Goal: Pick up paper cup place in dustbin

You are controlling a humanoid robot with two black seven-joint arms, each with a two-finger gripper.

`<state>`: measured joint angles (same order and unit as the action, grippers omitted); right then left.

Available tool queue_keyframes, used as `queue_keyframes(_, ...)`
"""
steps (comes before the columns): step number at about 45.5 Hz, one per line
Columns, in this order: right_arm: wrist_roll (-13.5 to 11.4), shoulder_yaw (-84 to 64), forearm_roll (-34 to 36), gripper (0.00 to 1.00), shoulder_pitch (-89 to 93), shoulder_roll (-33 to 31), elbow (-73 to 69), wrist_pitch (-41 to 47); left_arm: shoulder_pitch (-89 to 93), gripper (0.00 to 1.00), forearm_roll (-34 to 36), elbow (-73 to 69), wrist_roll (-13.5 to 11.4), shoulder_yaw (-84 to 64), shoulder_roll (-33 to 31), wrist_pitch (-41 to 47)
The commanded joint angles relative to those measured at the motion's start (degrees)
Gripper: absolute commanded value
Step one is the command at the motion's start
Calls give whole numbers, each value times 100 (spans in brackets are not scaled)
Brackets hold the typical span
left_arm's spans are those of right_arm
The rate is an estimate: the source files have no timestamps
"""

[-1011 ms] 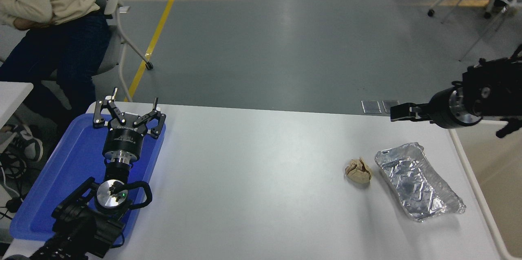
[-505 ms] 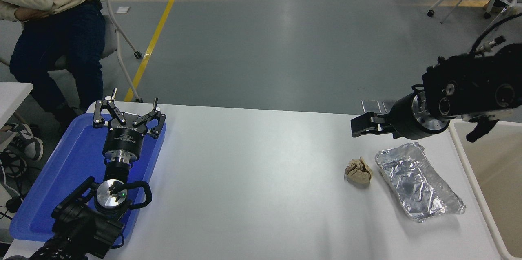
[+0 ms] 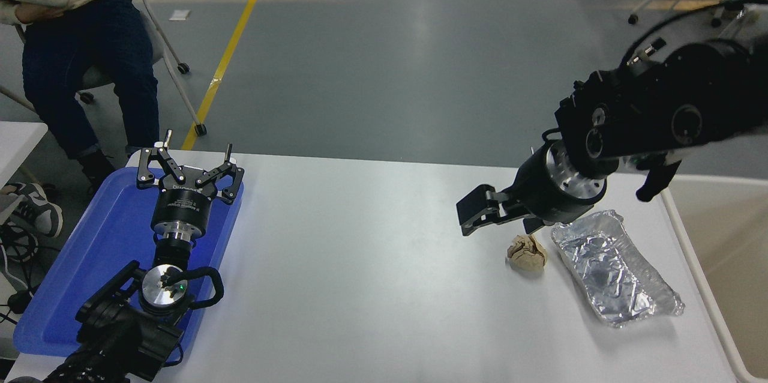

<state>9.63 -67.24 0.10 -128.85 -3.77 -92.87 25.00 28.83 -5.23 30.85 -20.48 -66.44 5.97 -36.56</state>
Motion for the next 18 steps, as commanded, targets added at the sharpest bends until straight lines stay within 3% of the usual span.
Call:
queue_keyframes(1,39,79,104,100,-290,219,23,568,0,100,-4,0,0,0,0,-1)
queue_keyframes(18,48,0,104,100,-474,192,32,752,0,100,5,0,0,0,0,-1)
